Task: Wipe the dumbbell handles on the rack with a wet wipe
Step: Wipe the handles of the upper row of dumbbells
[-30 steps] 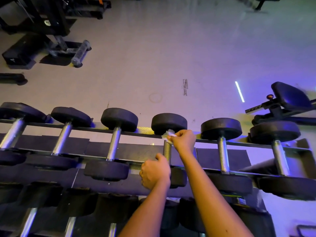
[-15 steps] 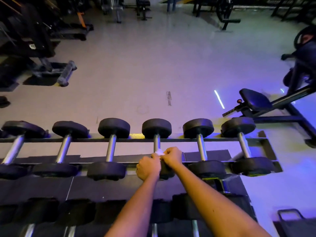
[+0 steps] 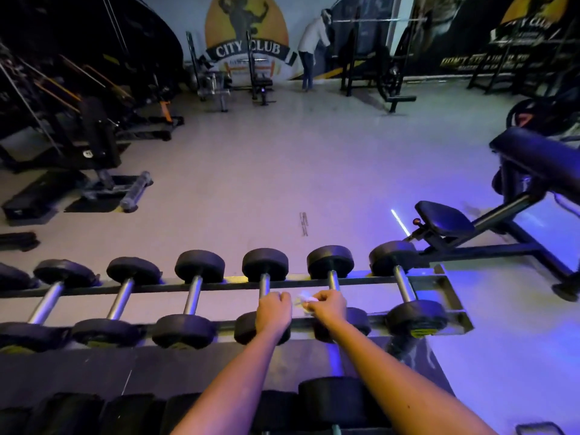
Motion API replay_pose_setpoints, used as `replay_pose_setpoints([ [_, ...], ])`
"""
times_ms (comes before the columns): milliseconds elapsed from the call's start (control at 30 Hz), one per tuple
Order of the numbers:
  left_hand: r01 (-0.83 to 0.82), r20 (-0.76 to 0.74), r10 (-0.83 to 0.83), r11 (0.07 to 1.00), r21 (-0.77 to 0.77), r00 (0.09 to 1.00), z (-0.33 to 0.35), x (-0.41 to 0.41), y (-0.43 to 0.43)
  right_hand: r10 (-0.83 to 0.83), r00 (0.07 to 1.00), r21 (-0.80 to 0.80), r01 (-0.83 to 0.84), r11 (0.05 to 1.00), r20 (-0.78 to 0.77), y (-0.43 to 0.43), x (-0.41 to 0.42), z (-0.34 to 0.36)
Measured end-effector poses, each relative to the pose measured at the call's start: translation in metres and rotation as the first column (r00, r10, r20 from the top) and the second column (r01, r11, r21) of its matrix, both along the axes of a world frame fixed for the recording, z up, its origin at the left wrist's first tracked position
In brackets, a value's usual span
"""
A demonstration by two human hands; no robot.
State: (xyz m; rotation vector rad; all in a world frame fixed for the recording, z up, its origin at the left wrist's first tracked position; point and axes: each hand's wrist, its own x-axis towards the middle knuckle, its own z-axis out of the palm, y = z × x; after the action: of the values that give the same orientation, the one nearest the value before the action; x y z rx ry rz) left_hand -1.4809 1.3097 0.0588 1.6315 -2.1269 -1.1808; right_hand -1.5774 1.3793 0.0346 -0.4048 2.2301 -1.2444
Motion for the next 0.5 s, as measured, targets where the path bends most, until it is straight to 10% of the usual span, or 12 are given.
replay_pose_setpoints([
  [500, -0.114, -0.092, 0.126, 0.986, 0.123, 0.988, -0.005, -0.082, 0.077, 0.030, 0.999, -0.046, -0.028, 0.999, 0.043, 0.082, -0.094, 0.021],
])
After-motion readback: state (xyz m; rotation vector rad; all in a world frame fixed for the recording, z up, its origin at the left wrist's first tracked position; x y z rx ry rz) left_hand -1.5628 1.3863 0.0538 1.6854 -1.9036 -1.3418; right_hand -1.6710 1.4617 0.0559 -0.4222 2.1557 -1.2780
